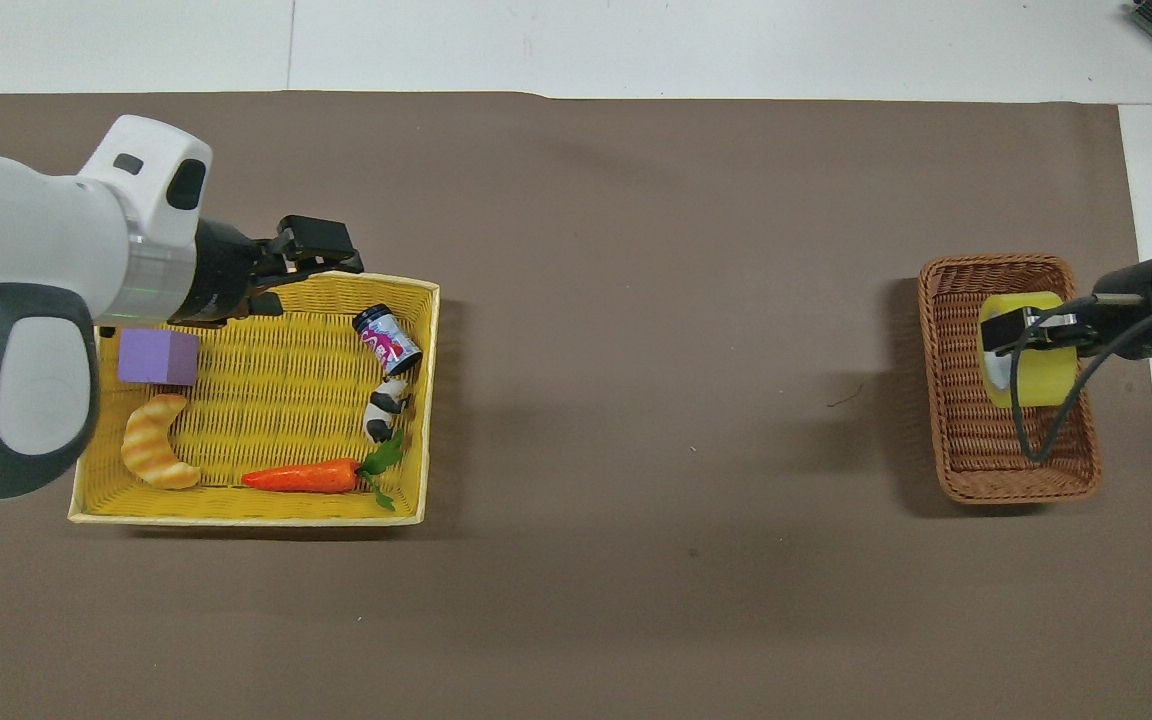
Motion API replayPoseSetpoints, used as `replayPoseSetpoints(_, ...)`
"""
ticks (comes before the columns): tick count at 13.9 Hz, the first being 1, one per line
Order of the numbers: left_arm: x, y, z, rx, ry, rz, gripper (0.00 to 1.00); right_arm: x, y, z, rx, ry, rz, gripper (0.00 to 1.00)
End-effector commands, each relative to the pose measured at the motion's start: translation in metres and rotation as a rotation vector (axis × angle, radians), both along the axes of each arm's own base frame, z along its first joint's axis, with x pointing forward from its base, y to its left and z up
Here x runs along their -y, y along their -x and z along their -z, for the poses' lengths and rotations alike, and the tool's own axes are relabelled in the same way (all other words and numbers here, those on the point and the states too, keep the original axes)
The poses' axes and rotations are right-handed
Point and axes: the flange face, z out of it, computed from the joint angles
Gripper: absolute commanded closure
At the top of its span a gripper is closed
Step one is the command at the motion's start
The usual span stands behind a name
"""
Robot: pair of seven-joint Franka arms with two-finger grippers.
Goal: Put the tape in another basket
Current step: 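Carry the tape into the brown basket while the left gripper withdraws, then lower the tape into the brown basket and open the right gripper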
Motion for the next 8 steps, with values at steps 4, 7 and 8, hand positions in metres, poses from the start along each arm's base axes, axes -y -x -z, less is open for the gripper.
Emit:
replayPoseSetpoints(4,-0.080,0.002,-0.036,-0.018,-0.227,0.271,0.00,0.013,-0.001,0.061,0.002,0.268,-0.143,1.00)
replayPoseSetpoints(7,-0.093,0.005,-0.066,-0.071,-0.291,0.316,0.00,0.015,-0.010,0.069,0.030,0.345,-0.136,1.00)
replayPoseSetpoints(8,-0.093,0.005,-0.068,-0.087,-0.296,0.319,0.00,0.008,-0.012,0.069,0.035,0.351,-0.121,1.00)
